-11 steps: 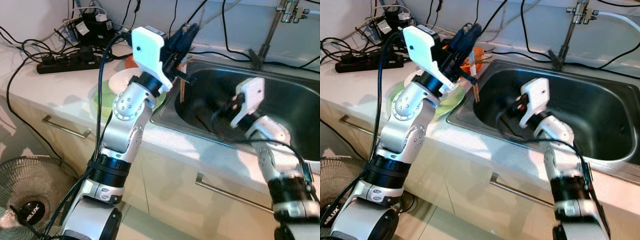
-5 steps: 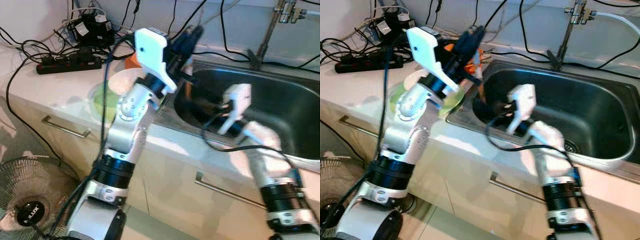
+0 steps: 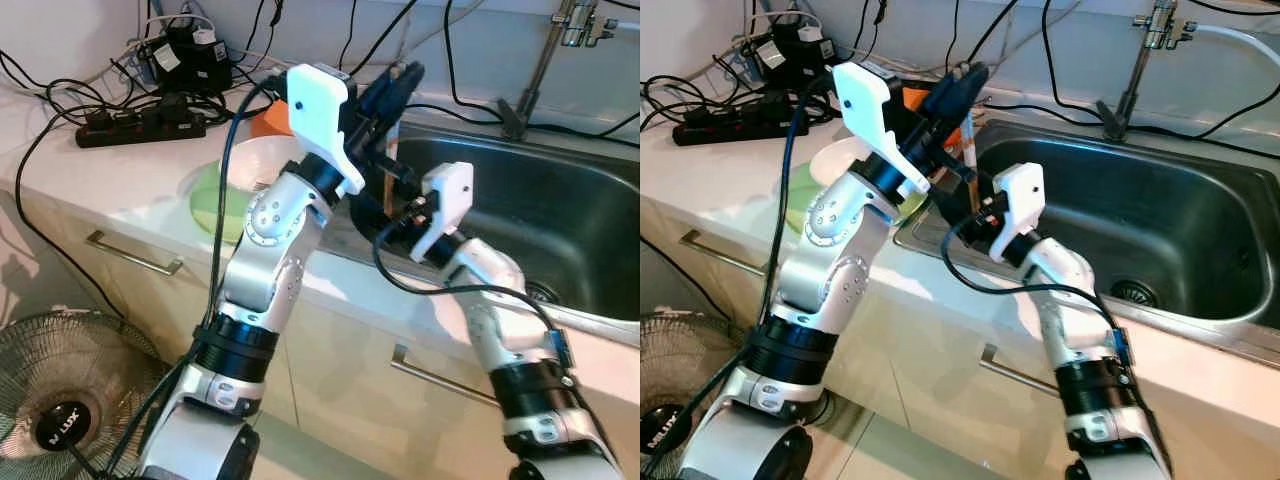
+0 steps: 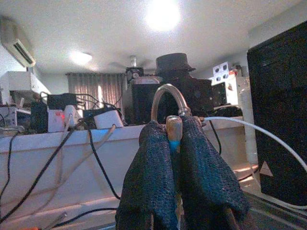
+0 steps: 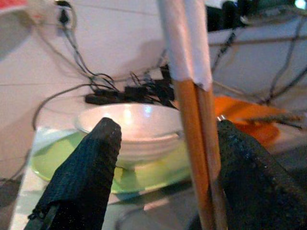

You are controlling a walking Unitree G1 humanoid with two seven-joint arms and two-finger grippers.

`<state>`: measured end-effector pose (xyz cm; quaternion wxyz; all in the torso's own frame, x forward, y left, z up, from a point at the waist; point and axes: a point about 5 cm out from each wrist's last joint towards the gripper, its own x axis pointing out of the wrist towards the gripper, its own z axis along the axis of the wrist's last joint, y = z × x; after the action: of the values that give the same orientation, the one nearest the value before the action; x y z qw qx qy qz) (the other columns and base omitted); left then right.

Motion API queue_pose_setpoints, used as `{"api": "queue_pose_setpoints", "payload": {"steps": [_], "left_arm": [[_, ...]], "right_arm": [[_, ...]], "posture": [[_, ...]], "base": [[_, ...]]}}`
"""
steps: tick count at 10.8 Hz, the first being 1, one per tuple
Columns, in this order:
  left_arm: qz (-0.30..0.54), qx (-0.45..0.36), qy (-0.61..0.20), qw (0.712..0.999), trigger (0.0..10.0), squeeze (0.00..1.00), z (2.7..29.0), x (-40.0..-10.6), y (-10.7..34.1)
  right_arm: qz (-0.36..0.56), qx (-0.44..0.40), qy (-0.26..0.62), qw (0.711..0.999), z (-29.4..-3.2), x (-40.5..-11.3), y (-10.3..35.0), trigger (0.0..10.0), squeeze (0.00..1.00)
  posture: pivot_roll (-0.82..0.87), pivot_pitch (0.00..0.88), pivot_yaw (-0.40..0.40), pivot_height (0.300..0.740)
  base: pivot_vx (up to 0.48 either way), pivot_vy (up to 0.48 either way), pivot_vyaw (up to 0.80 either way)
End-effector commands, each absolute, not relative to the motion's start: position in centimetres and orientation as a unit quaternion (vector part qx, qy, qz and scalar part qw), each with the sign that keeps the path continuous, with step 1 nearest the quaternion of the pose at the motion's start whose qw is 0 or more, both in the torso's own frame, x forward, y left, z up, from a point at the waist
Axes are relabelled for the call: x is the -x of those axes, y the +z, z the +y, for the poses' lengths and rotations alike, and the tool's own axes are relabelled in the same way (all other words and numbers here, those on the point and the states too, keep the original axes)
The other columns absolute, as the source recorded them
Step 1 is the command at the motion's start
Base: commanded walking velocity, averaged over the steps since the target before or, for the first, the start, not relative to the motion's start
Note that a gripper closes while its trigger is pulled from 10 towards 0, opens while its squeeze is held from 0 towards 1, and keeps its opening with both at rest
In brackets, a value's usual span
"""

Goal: Kitchen organization

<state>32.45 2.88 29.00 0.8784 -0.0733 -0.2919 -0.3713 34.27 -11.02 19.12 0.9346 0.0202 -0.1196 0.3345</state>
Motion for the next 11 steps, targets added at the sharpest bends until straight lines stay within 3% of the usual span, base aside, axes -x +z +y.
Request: {"api": "queue_pose_setpoints", "payload": {"steps": [1,2,3,4,11], "left_arm": [[-0.295,0.068,-0.384,0.872,10.0,0.00,2.63,-32.09,29.15],[-0.294,0.066,-0.385,0.872,10.0,0.00,2.56,-32.06,29.09],[-0.294,0.065,-0.385,0.873,10.0,0.00,2.59,-32.10,29.09],[-0.294,0.065,-0.384,0.873,10.0,0.00,2.63,-32.10,29.10],[-0.290,0.066,-0.379,0.876,10.0,0.00,2.75,-32.34,29.09]], "right_arm": [[-0.123,-0.011,0.317,0.940,-10.62,-34.78,19.46,10.0,0.00],[-0.127,-0.009,0.309,0.943,-10.48,-34.93,19.58,10.0,0.00],[-0.128,-0.015,0.302,0.945,-10.51,-35.06,19.73,2.6,0.00],[-0.128,-0.015,0.297,0.946,-10.61,-35.16,19.71,0.0,0.00],[-0.131,-0.023,0.285,0.949,-10.72,-35.34,19.65,0.0,0.00]], "posture": [[0.12,0.005,0.065,0.740],[0.12,0.006,0.065,0.740],[0.12,0.007,0.065,0.740],[0.12,0.010,0.065,0.740],[0.12,0.021,0.066,0.740]], "base": [[0.000,0.000,0.00],[0.000,0.000,0.00],[0.000,0.000,0.00],[0.000,0.000,0.00],[0.000,0.000,0.00]]}}
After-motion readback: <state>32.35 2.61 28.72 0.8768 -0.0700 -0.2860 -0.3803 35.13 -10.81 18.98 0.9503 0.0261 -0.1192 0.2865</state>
